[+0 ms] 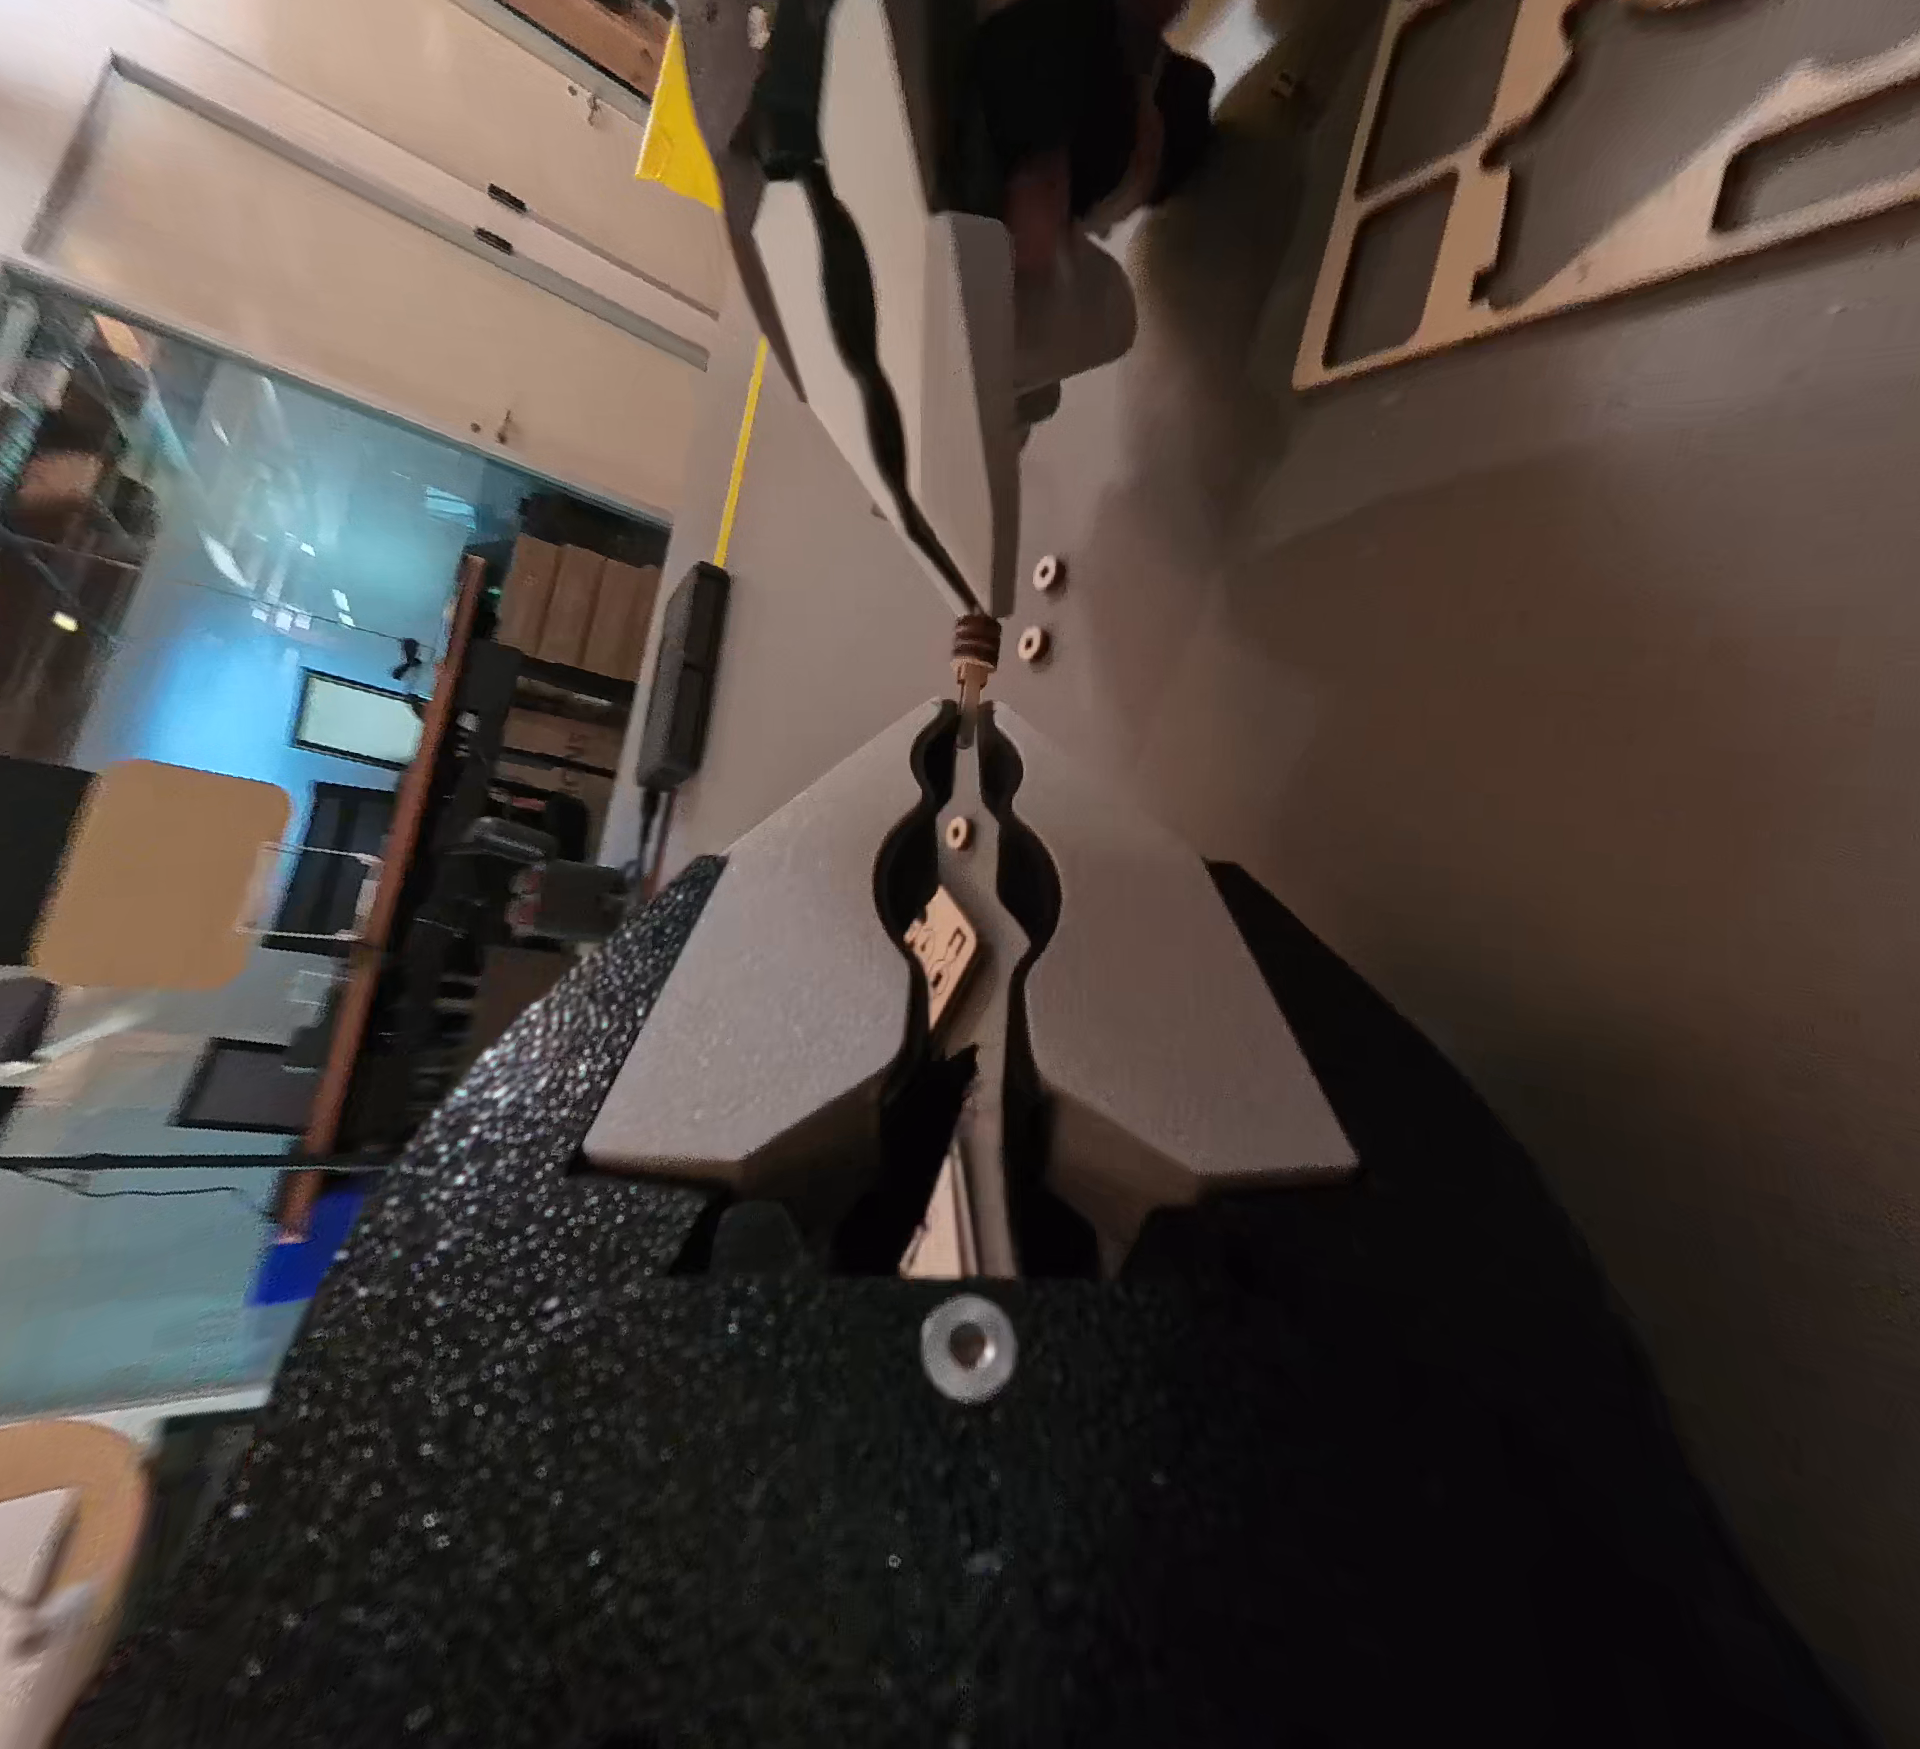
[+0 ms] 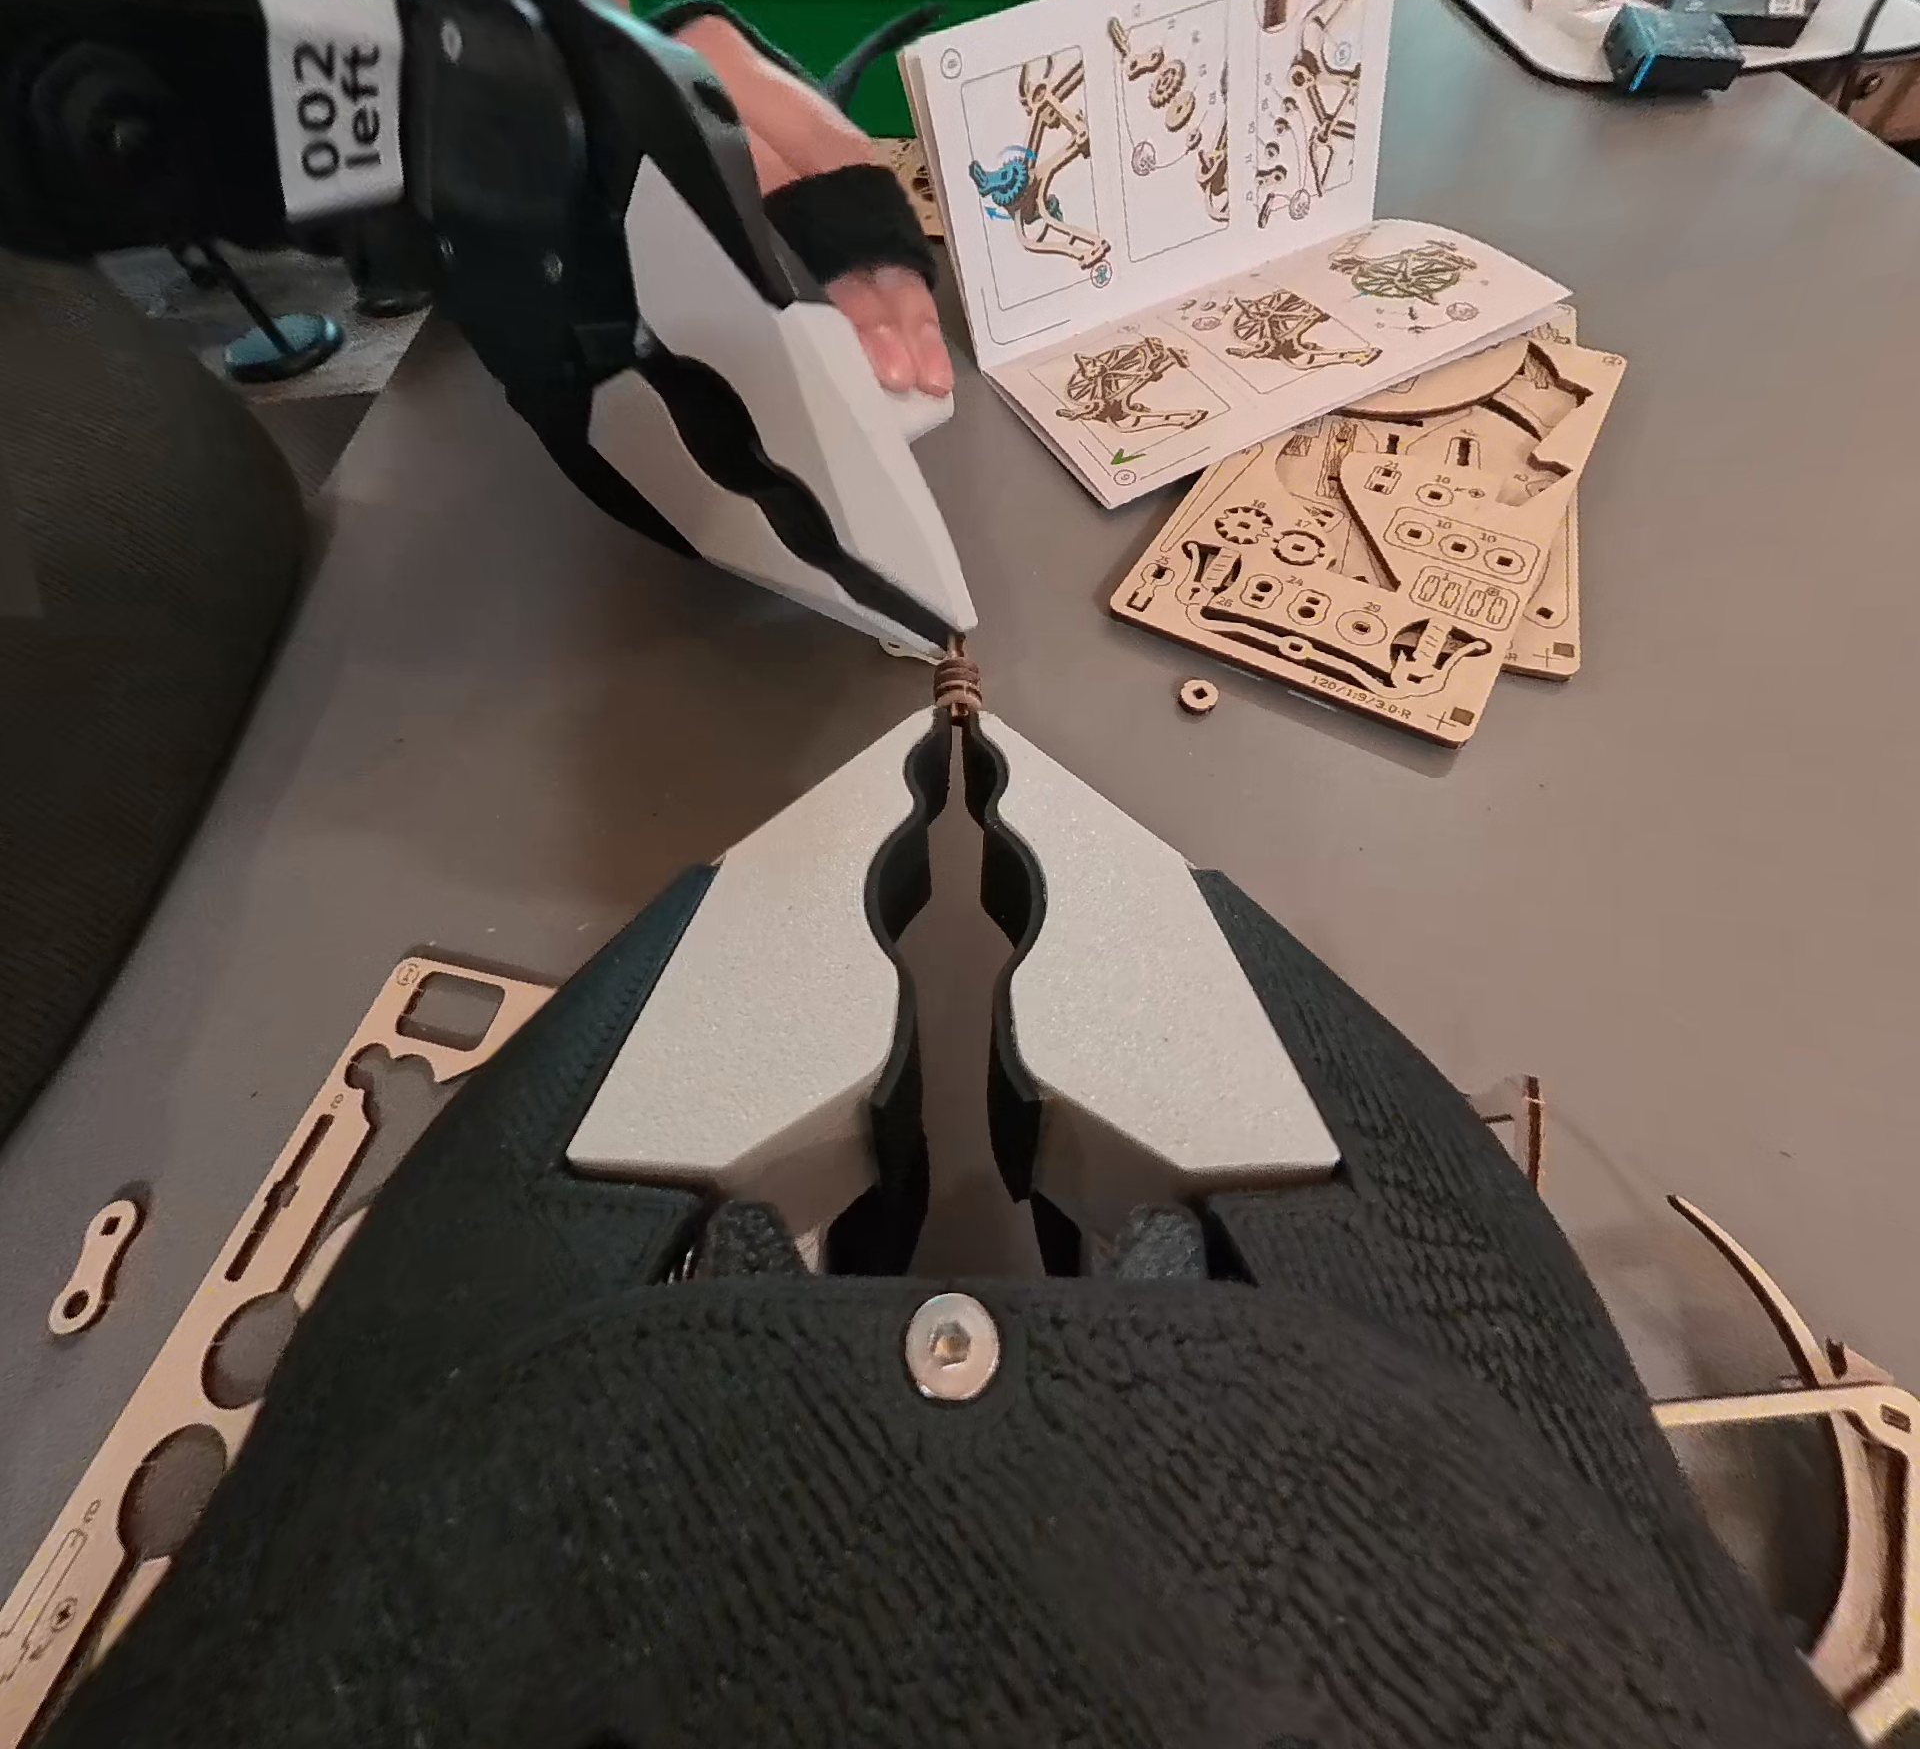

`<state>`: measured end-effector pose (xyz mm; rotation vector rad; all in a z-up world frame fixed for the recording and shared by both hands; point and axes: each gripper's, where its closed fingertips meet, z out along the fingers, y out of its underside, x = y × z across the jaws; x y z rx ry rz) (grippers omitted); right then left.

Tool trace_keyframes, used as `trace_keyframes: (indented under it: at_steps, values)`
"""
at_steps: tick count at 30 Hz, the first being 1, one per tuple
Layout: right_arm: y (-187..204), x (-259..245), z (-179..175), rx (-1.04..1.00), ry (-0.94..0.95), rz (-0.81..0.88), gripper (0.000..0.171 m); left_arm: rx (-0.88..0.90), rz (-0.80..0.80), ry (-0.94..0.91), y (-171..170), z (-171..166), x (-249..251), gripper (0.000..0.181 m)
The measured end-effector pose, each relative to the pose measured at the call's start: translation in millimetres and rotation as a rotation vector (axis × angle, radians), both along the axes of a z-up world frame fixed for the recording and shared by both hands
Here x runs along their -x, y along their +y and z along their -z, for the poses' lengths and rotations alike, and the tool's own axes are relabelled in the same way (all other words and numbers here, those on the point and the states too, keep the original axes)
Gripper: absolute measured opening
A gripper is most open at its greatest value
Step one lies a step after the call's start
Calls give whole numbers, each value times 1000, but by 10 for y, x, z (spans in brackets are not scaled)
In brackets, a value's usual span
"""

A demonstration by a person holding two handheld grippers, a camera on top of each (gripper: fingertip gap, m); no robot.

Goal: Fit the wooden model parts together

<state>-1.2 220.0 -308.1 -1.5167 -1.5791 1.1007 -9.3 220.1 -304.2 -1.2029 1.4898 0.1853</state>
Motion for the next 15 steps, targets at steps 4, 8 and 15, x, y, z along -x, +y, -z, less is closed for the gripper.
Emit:
trace_keyframes:
  at_steps: [4,8,15]
  values:
    - [-79,10,-14,-71,14,-45,0,212,12,-174,-87,-152,-47,23]
    - [-165,25,-21,-188,35,-94,0,453,25,-235,-125,-76,-1,32]
    - [-282,16,-28,-293,67,-171,0,580,109,-198,-265,100,-37,1]
